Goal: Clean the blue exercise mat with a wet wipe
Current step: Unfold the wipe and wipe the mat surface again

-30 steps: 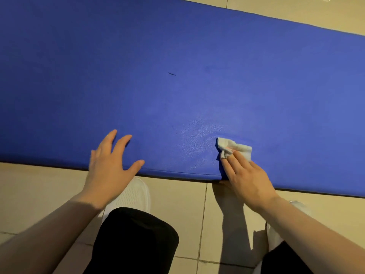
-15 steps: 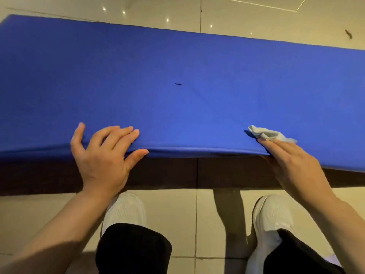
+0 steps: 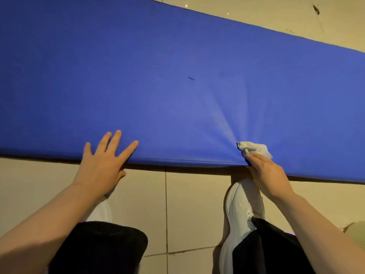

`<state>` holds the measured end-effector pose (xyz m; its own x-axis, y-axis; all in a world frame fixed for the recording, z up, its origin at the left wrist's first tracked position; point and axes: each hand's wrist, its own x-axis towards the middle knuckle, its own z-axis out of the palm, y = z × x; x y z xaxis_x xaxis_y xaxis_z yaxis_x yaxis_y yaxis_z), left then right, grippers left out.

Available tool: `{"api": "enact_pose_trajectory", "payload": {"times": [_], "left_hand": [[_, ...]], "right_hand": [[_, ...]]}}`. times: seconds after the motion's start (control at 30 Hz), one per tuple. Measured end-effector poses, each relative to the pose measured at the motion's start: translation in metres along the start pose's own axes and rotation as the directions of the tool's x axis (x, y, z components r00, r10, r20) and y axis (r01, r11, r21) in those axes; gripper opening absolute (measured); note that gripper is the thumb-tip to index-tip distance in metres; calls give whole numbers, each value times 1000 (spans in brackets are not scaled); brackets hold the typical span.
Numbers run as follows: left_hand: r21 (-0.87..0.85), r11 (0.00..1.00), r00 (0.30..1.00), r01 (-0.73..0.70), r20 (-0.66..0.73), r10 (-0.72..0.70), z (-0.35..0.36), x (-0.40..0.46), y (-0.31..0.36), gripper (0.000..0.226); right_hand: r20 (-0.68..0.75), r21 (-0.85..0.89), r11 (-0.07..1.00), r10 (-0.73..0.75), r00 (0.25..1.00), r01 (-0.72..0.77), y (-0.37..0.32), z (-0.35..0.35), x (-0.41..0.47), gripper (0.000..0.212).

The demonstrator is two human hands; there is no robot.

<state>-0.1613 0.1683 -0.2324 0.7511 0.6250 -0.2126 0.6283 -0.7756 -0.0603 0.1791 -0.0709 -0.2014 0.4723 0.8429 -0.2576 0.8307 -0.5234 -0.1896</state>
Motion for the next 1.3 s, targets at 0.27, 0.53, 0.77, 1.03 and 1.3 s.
{"api": "enact_pose_trajectory", "payload": {"times": [0.27,0.53,0.77,1.03,1.3], "left_hand": [[138,982,973,-126,-174,149,-20,1,-25,95],[20,989,988,-146,-44,147,1,-52,-4,100],[-15,994,994,-110,26,110,16,-54,-4,51],[-33,999,1000,-19,-4,19,3,-45,-2,59],[-25,999,999,-20,-40,19,7,-49,11,59]], "right_hand": [[-86,56,998,2,996,3,-2,-13,-4,36],[130,91,995,21,991,-33,-9,0,-23,54],[211,528,778,267,940,-340,-67,-20,-5,39],[297,826,336,424,856,-453,-111,29,1,29],[-270,365,913,291,918,-182,-88,33,-21,28]]}}
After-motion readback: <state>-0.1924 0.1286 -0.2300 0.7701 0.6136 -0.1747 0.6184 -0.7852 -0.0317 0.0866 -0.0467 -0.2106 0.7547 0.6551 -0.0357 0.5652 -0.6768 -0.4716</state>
